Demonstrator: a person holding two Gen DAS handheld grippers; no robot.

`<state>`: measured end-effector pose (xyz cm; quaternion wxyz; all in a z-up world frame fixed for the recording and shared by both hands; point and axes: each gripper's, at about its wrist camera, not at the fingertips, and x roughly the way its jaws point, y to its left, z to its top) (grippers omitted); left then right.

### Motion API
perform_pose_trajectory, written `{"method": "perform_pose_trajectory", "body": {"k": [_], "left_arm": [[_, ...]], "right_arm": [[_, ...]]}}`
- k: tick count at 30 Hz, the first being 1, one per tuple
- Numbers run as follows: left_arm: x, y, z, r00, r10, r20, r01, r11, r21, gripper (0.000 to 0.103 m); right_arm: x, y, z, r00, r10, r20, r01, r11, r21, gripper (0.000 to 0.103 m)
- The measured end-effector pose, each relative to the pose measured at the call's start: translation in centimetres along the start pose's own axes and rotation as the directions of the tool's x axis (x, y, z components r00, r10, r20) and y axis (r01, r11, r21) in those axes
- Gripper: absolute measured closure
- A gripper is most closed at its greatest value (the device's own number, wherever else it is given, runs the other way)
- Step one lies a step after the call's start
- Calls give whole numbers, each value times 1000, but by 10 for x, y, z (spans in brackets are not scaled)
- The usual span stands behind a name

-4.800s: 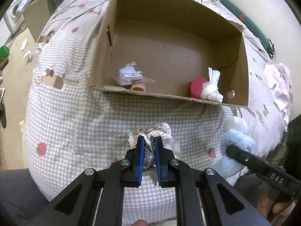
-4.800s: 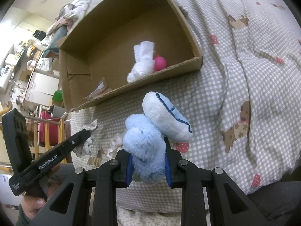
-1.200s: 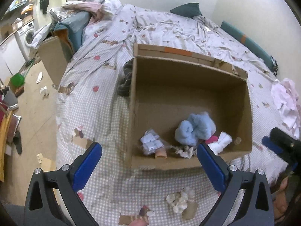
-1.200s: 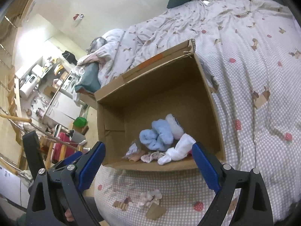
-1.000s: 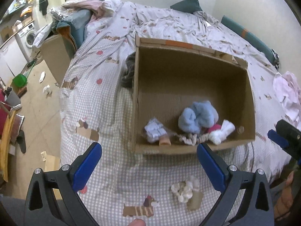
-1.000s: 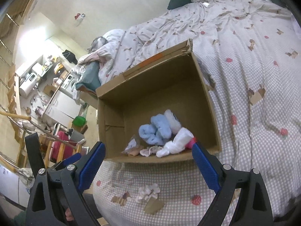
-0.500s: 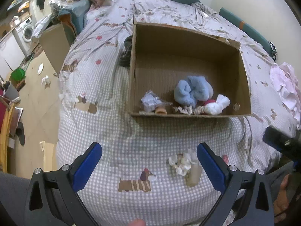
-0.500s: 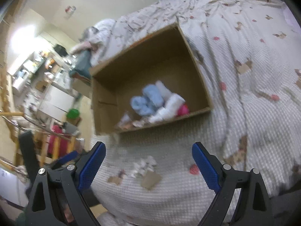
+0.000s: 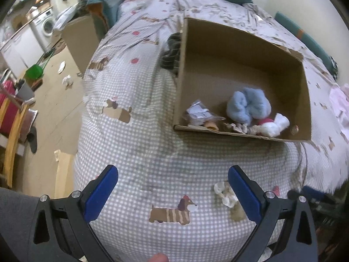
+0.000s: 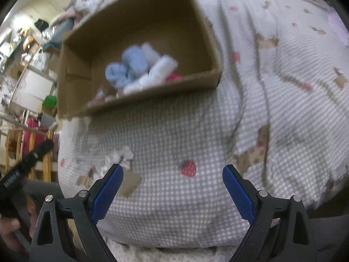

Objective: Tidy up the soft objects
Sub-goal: 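Grasp the translucent plastic strip on the bed with the right gripper, then grasp the white crumpled tissue with the left gripper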

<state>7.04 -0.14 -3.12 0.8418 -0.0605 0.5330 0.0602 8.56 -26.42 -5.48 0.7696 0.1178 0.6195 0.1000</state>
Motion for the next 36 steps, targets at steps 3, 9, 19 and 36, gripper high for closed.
{"method": "perform_pose_trajectory", "body": {"k": [3, 9, 19, 36], "left_arm": [[4, 4, 3, 1000, -11, -15, 11, 1000, -21, 2], [7, 0, 3, 999, -32, -29, 31, 999, -18, 2], [16, -7, 2, 997, -39, -65, 39, 999, 8, 2], [62, -35, -18, 970, -93, -224, 110, 992, 66, 2]], "right_arm": [[18, 16, -2, 997, 21, -70, -26, 997, -67, 4], [55, 62, -14, 979, 27, -201, -72, 974, -217, 21], [80, 75, -14, 964, 35, -263, -87, 978, -190, 70], [-11, 13, -6, 992, 121, -20, -122, 990, -67, 96]]}}
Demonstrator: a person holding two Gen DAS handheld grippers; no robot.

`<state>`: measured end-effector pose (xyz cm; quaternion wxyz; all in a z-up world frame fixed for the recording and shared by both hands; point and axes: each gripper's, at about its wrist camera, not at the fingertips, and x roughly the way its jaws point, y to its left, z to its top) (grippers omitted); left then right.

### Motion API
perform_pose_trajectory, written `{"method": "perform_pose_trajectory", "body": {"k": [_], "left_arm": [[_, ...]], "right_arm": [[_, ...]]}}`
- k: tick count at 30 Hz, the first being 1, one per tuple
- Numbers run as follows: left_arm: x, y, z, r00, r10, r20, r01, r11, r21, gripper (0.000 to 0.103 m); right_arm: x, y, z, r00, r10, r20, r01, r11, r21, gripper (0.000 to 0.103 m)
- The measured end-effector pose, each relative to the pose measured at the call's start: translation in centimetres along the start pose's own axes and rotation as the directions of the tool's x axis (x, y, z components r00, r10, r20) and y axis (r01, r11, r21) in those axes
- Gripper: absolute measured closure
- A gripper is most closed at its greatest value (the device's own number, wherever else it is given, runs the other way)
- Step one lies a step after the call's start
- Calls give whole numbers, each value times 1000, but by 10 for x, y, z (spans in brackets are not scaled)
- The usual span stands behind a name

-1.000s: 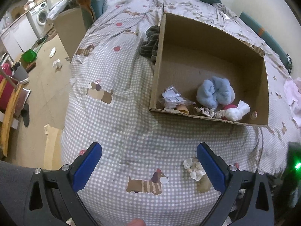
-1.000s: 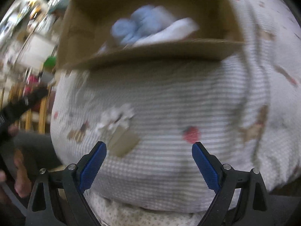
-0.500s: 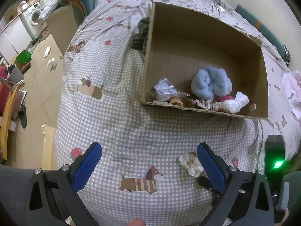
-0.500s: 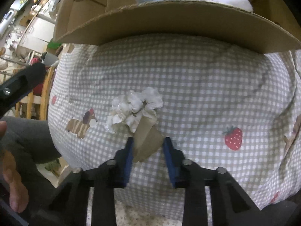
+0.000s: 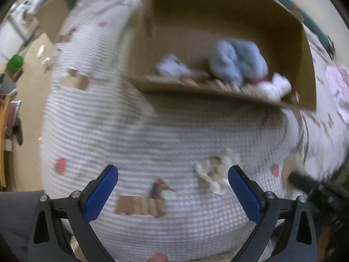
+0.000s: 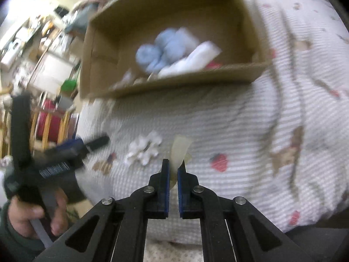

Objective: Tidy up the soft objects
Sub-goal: 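Grasp the white crumpled tissue with the left gripper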

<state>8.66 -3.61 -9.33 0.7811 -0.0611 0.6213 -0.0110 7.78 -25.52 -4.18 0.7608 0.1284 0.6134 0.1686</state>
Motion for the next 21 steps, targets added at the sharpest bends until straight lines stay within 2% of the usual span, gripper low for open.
{"method": "perform_pose_trajectory", "body": {"k": [3, 8, 10, 12, 13, 15, 16, 18, 21], "left_arm": [[14, -21, -1, 999, -27, -22, 28, 997, 77, 2], [32, -38, -2, 996, -64, -61, 71, 990, 119, 6], [40, -42, -2, 997, -30, -65, 39, 989, 143, 15], [46, -44, -2, 997, -7, -77, 19, 988, 156, 38], [48, -44, -2, 997, 2, -81, 11, 988, 156, 44], [49, -42, -2, 997, 20, -74, -8, 987, 159, 68], [49, -40, -1, 997, 23, -70, -12, 988, 156, 72], [46, -32, 1, 998, 22, -64, -13, 991, 134, 88], [41, -17, 4, 998, 52, -41, -47, 994, 103, 91]], "right_arm": [[-12, -12, 4, 999, -17, 35, 16, 999, 32, 96], [-8, -13, 7, 998, -30, 47, 27, 997, 65, 96], [-9, -17, 8, 998, -36, 45, 33, 997, 71, 96], [-10, -18, 7, 998, -41, 41, 38, 997, 73, 96], [-9, -18, 8, 998, -42, 39, 40, 997, 72, 96], [-7, -16, 7, 998, -45, 37, 43, 997, 68, 96], [-4, -16, 8, 998, -44, 37, 41, 997, 67, 96], [-4, -16, 9, 998, -41, 38, 38, 997, 60, 96], [-1, -10, 9, 998, -39, 38, 37, 998, 55, 96]]}}
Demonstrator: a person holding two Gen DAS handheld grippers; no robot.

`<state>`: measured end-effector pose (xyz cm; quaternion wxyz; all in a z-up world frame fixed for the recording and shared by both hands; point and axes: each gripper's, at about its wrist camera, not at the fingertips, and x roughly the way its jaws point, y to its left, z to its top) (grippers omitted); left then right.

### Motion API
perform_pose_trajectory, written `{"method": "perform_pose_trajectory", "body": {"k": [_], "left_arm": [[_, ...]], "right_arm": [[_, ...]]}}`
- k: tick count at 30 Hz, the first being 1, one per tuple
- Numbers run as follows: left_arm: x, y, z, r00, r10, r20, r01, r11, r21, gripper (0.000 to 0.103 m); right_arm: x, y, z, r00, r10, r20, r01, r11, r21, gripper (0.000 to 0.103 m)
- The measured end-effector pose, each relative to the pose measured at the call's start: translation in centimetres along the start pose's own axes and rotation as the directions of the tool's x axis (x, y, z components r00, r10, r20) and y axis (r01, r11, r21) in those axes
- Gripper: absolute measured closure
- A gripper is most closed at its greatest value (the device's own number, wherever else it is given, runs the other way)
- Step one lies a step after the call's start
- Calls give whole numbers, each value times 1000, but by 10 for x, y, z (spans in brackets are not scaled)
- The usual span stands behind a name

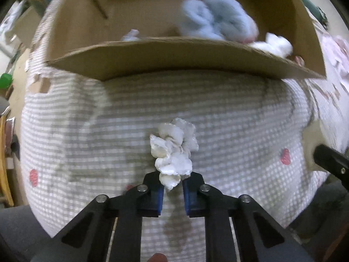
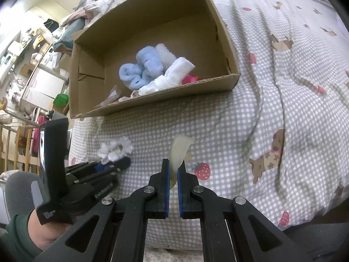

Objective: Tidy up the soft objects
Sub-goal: 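Grasp the white crumpled tissue with the left gripper, then carry the tissue into the box with the left gripper while the right drops the strip in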

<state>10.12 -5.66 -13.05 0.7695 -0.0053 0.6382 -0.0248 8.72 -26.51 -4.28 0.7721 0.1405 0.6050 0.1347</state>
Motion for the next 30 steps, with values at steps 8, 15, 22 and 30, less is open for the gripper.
{"method": "perform_pose_trajectory", "body": {"k": [8, 15, 22, 30], "left_arm": [[-21, 53, 1, 993, 99, 66, -88, 984, -155, 92], [-55, 63, -7, 983, 90, 161, -63, 984, -165, 92], [-95, 39, -17, 966, 60, 250, -23, 989, -146, 92], [-158, 25, -5, 929, 26, 368, 11, 995, -100, 92]], "right_arm": [[4, 15, 2, 1000, 10, 4, -10, 1000, -23, 96], [2, 21, 3, 999, 40, 21, -40, 999, -33, 96], [-12, 20, 0, 995, 83, 52, -80, 996, -46, 96], [-54, 26, 3, 975, 166, 147, -153, 983, -97, 96]]}}
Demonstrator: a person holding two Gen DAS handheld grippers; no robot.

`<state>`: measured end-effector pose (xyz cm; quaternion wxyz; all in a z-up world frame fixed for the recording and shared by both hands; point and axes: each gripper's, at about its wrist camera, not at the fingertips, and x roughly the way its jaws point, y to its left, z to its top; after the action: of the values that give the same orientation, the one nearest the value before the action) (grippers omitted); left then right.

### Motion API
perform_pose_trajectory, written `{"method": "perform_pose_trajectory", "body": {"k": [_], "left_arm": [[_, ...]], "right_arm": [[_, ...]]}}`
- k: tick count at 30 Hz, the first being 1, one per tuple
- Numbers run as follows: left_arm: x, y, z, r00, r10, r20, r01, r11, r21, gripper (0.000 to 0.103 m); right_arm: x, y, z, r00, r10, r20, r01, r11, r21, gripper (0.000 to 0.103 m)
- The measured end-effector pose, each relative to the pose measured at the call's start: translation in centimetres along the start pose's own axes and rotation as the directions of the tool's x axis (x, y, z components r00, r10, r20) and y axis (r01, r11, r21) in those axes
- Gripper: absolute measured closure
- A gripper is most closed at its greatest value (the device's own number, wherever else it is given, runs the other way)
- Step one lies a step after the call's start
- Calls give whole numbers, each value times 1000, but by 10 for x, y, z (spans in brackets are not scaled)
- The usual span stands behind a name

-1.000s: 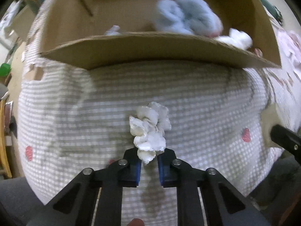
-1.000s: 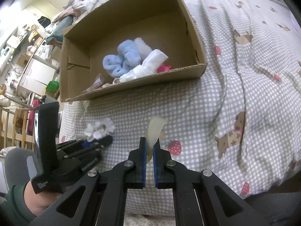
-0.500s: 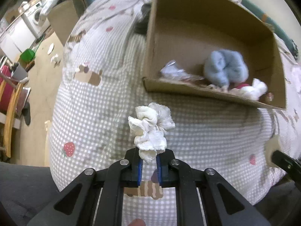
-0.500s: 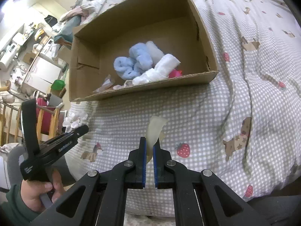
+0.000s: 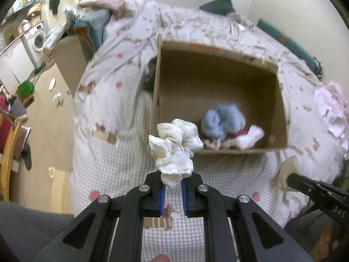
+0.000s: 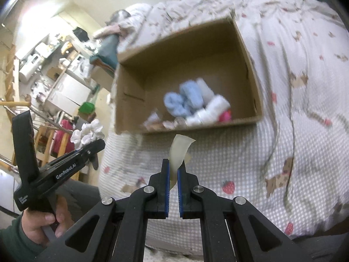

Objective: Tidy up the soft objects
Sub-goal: 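Carry the tissue into the box with the left gripper while the right drops the strip in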

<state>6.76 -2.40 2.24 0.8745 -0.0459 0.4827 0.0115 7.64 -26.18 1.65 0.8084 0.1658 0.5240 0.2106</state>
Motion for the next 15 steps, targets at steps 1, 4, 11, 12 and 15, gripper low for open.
{"method": "perform_pose_trajectory", "body": {"k": [1, 4, 11, 12, 15], "left_arm": [[-7, -1, 4, 1000, -3, 11, 3, 1000, 2, 92], [-12, 0, 20, 999, -20, 31, 20, 1000, 9, 92], [0, -4, 44, 999, -31, 37, 30, 999, 33, 92], [4, -5, 47, 999, -29, 35, 28, 999, 35, 92], [18, -6, 53, 999, -28, 22, 27, 999, 40, 92]], "right_arm": [[-6, 0, 4, 1000, 6, 18, -6, 1000, 0, 96], [-19, 1, 15, 998, 23, 58, -24, 1000, 8, 96], [-23, 10, 52, 996, 6, 91, -3, 999, -34, 96], [-22, 10, 56, 995, 0, 95, 3, 999, -40, 96], [-17, 8, 69, 993, -25, 113, 32, 998, -60, 96]]}}
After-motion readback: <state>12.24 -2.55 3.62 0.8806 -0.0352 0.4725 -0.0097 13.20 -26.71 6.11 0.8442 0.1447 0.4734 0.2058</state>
